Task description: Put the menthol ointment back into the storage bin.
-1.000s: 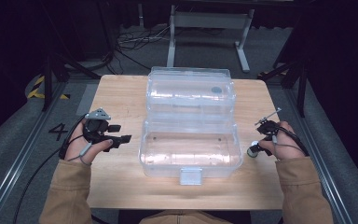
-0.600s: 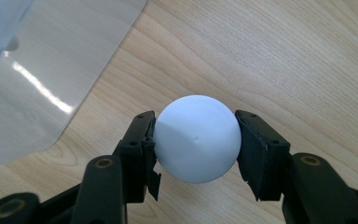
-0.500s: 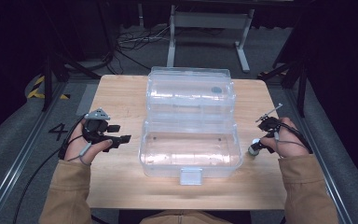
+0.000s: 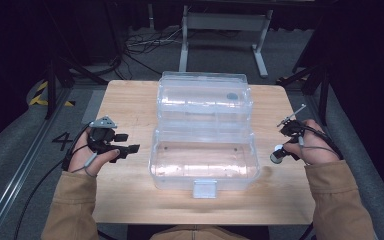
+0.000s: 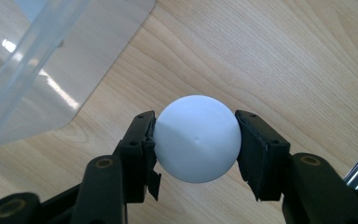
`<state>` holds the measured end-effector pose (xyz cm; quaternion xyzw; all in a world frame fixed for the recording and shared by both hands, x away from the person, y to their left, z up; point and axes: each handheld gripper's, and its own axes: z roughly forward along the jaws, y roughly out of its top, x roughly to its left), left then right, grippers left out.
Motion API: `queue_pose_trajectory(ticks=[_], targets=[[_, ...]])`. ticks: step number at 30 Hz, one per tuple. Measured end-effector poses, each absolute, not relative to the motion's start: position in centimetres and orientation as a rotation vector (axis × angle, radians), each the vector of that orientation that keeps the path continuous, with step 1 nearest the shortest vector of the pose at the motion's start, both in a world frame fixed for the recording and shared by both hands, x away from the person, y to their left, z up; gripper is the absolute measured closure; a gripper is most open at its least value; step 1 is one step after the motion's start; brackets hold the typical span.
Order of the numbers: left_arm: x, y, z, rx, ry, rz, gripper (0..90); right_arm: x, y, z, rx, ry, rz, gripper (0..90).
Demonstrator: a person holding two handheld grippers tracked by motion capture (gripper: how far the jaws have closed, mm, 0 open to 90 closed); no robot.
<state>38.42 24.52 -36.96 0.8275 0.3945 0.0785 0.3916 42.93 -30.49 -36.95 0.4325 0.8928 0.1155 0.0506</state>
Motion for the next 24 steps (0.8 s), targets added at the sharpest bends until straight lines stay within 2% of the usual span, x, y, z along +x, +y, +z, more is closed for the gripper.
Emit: queue_pose_trajectory(ticks=[24], targets=[[38.6, 25.0, -37.2, 2.09, 1.018, 0.194, 36.0, 41.2, -29.2, -32.6, 1.061, 2.83, 0.4, 50.4]])
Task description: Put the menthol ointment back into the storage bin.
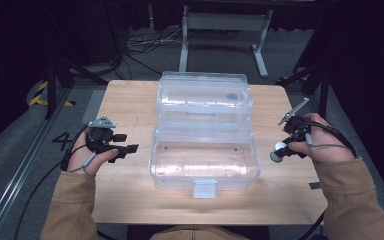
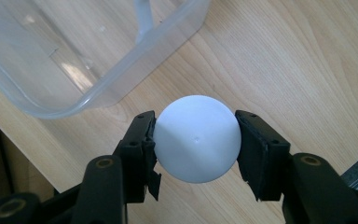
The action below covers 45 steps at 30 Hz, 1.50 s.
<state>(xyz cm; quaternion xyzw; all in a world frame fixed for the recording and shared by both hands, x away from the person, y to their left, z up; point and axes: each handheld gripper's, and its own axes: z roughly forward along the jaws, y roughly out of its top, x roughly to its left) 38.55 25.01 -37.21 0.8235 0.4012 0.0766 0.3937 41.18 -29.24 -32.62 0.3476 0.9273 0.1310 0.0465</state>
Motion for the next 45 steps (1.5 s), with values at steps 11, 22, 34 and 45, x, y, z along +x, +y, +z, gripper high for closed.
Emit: queue_pose_trajectory(ticks=[11, 22, 34, 45], targets=[[38.6, 25.1, -37.2, 2.092, 1.016, 0.195, 35.9, 40.3, -28.6, -31.5, 0.958, 2.87, 0.386, 50.5], [38.6, 25.2, -37.2, 2.101, 1.012, 0.19, 35.7, 39.9, -27.7, -30.8, 0.841, 2.913, 0.381, 50.5], [38.5, 25.2, -37.2, 2.098, 1.014, 0.191, 35.7, 39.6, -26.5, -29.9, 0.728, 2.926, 0.392, 50.5], [38.5, 25.3, -37.2, 2.097, 1.012, 0.191, 35.7, 39.3, -25.4, -28.9, 0.646, 2.928, 0.4, 50.5]])
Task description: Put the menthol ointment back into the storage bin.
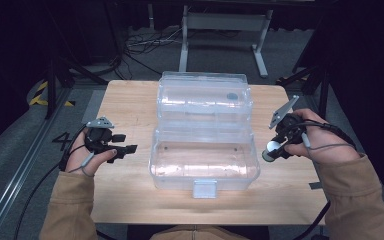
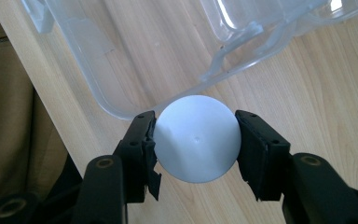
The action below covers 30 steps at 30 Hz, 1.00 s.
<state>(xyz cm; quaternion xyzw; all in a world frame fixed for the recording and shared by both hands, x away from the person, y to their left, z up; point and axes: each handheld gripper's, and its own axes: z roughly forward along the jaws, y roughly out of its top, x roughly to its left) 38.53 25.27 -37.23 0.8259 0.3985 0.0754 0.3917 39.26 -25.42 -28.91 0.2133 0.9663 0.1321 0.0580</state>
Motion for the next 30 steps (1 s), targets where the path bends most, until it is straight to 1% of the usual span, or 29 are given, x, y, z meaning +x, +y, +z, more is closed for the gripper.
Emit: queue_pose_trajectory(ticks=[15, 30], targets=[[38.5, 25.3, -37.2, 2.097, 1.014, 0.185, 35.7, 38.8, -23.3, -27.8, 0.472, 2.941, 0.367, 50.5], [38.5, 25.4, -37.2, 2.1, 1.013, 0.19, 35.6, 38.8, -22.0, -27.8, 0.32, 2.98, 0.394, 50.5]])
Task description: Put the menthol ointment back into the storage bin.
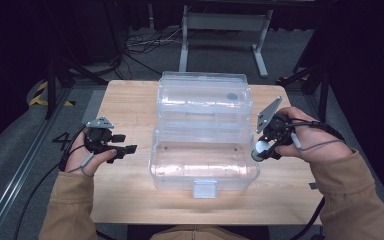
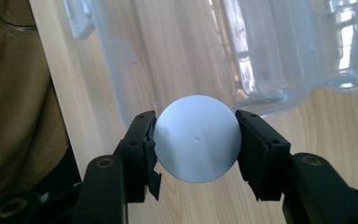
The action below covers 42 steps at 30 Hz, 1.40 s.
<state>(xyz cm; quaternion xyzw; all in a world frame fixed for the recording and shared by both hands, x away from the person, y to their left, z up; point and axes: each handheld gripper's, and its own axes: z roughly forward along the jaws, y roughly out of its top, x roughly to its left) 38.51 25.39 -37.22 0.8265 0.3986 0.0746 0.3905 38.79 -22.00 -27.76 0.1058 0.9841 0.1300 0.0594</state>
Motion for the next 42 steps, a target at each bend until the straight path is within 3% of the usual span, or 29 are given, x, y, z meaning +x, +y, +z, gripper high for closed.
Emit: queue_pose_trajectory(ticks=[20, 42], targets=[[38.5, 25.4, -37.3, 2.102, 1.018, 0.181, 35.4, 38.7, -20.5, -28.8, 0.236, 3.027, 0.417, 50.5], [38.6, 25.4, -37.4, 2.103, 1.021, 0.186, 34.9, 39.4, -19.5, -33.1, 0.193, 3.088, 0.353, 50.5]])
